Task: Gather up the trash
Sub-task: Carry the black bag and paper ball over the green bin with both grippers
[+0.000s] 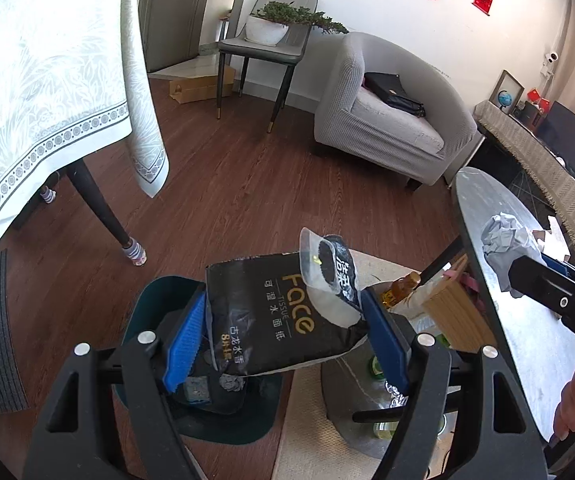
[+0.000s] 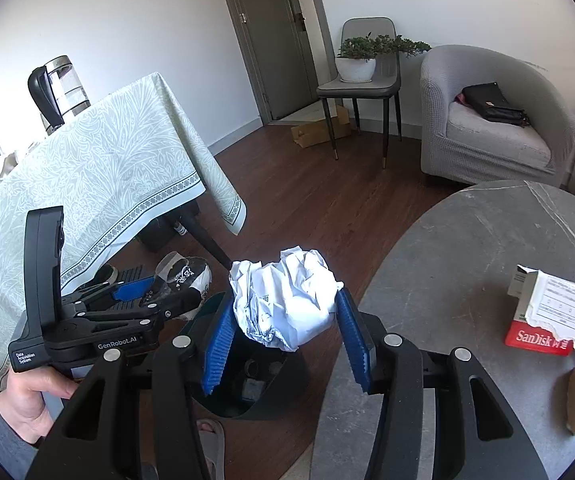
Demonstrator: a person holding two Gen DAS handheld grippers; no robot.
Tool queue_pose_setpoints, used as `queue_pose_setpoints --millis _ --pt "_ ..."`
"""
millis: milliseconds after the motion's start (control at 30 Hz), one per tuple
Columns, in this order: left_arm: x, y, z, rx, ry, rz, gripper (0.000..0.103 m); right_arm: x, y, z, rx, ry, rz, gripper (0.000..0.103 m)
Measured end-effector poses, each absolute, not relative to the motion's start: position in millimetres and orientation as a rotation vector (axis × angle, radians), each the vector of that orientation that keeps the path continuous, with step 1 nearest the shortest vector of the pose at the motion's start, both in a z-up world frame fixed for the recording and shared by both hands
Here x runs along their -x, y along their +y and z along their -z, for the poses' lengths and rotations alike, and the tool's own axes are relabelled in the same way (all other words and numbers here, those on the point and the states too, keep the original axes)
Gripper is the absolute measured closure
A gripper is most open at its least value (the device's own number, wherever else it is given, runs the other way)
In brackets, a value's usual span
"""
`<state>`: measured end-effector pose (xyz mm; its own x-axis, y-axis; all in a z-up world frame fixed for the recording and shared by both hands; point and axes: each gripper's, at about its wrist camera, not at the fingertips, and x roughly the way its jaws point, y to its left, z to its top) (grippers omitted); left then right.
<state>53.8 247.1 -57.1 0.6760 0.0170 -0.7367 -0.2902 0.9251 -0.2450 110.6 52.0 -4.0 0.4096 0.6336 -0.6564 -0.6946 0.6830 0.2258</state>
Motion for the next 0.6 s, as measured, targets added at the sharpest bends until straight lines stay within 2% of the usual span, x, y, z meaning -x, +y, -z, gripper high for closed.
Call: queue_pose_setpoints --millis 600 --pt "-41.7 314.0 138.8 0.403 0.997 -0.263 0.026 -91.8 146.5 54.6 0.22 0.86 -0.906 0.052"
